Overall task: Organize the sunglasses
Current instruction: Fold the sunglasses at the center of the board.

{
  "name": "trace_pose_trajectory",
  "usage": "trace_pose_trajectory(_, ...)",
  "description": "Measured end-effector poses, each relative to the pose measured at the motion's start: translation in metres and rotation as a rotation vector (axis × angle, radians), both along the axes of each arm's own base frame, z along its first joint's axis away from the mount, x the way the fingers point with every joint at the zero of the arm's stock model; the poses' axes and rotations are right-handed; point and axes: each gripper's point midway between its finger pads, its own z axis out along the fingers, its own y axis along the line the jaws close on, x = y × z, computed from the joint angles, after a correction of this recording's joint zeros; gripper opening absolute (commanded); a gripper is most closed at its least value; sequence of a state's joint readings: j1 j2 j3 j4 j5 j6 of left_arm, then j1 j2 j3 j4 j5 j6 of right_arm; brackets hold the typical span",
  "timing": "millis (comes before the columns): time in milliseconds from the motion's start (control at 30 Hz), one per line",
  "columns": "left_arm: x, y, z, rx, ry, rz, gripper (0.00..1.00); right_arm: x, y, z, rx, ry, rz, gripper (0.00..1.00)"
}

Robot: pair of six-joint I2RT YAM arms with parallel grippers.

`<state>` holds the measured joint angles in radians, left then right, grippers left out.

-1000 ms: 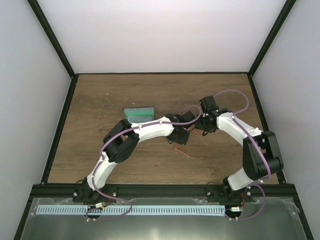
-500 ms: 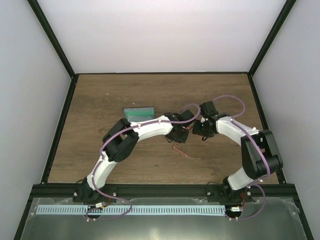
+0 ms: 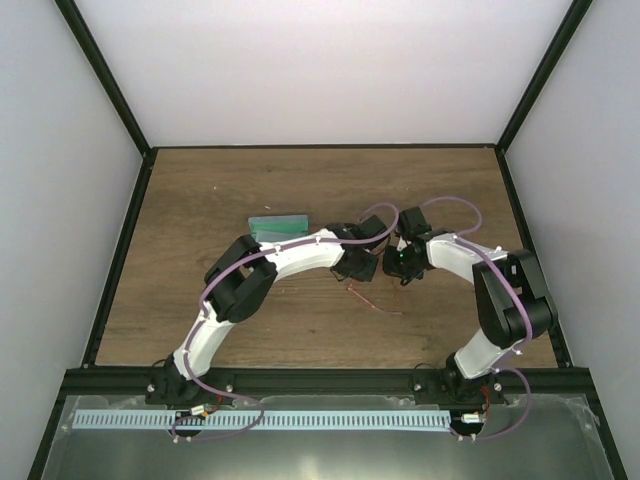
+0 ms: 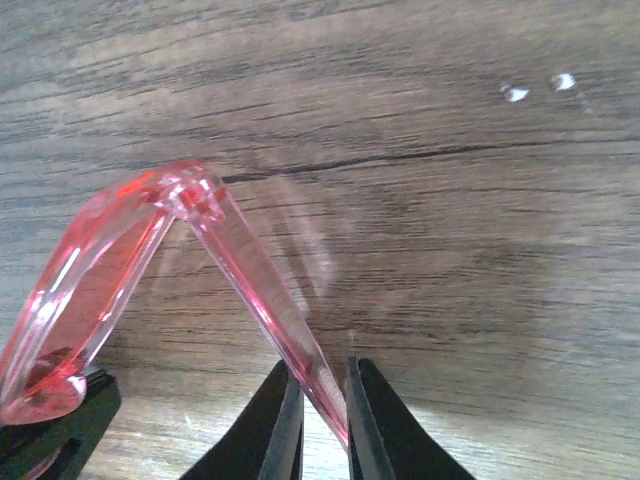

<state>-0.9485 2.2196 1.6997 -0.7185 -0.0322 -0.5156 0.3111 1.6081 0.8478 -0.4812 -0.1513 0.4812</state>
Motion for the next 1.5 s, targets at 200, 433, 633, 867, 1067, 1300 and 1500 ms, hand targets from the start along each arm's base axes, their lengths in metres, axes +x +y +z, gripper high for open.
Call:
trace_pose_trajectory(200,0.000,-0.002,0.000,-0.013,0.006,-0.002,0.14,-0.003,0.008,0.000,0.056,0.029,-0.017,0.11)
trace_pose_trajectory(433,-0.007,-0.008,-0.002,-0.051,0.042,-0.015,0.25,-0.002,0.021,-0.002,0.099,0.068,-0.038,0.11)
trace_pose_trajectory(633,-0.019,-0.010,-0.001,-0.105,0.096,-0.021,0.40,0.000,0.025,-0.002,0.106,0.092,-0.059,0.11)
trace_pose_trajectory(867,-0.039,-0.007,0.003,-0.150,0.159,-0.028,0.63,0.003,0.034,-0.001,0.117,0.097,-0.075,0.11)
trace_pose_trajectory(1067,-0.042,0.003,0.008,-0.115,0.154,-0.034,0.99,0.001,0.032,-0.001,0.044,0.087,-0.071,0.18)
trace_pose_trajectory(1300,-0.044,0.011,0.013,-0.072,0.125,-0.086,1.00,-0.002,0.028,0.001,-0.004,0.074,-0.067,0.33)
trace_pose_trajectory(1500,-0.042,0.010,0.043,-0.085,0.037,-0.129,0.96,0.002,0.026,0.023,-0.003,0.012,-0.065,0.40)
